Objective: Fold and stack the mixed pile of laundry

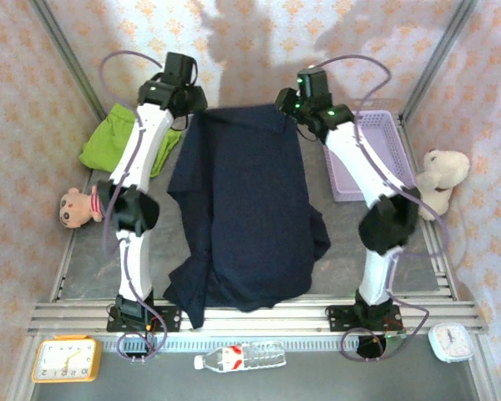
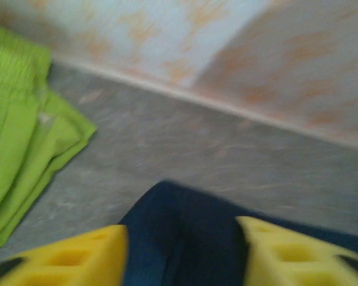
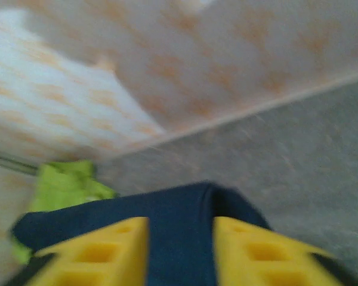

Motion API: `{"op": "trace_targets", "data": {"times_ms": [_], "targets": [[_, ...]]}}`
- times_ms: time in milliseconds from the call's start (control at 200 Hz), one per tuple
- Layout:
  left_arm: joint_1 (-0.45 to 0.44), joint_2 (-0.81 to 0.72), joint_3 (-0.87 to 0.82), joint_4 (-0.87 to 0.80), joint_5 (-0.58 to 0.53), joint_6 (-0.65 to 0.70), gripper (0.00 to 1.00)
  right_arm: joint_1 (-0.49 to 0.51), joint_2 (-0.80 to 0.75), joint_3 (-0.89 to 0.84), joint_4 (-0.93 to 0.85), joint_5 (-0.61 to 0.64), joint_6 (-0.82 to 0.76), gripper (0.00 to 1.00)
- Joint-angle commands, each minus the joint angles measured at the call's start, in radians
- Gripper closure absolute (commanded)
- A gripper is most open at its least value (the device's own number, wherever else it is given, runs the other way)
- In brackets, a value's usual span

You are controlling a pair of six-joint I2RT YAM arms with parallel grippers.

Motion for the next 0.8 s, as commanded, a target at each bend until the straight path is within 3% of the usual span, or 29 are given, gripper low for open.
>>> {"op": "trace_targets", "data": {"times_ms": [0,100,205,300,450,630,796], "targets": [[0.021,0.06,0.192,-0.32,-0.095,0.007,0.22,-0.033,0.042,0.148,-0.13,-0.038,-0.011,0.41],[0.006,-0.02,0.022,-0.246,-0.042,0.023,0.22,-0.032,-0.008,0.038,-0.123,-0.069,-0.038,0.4],[-0.013,-0.229,-0.369,-0.01,0.065,-0.005,0.22,-0.033,-0.116,-0.152,-0.095,-0.077,-0.036,0.4],[-0.034,-0.381,-0.624,0.131,0.152,-0.053,0.24,-0.03,-0.217,-0.326,-0.107,-0.099,-0.014,0.42],[-0.095,-0.519,-0.923,0.209,0.161,-0.075,0.27,0.002,-0.377,-0.622,-0.142,-0.127,0.043,0.44],[-0.124,-0.571,-1.228,0.293,0.133,-0.115,0.32,0.075,-0.481,-0.907,-0.119,-0.169,0.16,0.46],[-0.124,-0.534,-1.385,0.387,0.097,-0.141,0.33,0.113,-0.408,-1.03,-0.05,-0.193,0.25,0.47]]}}
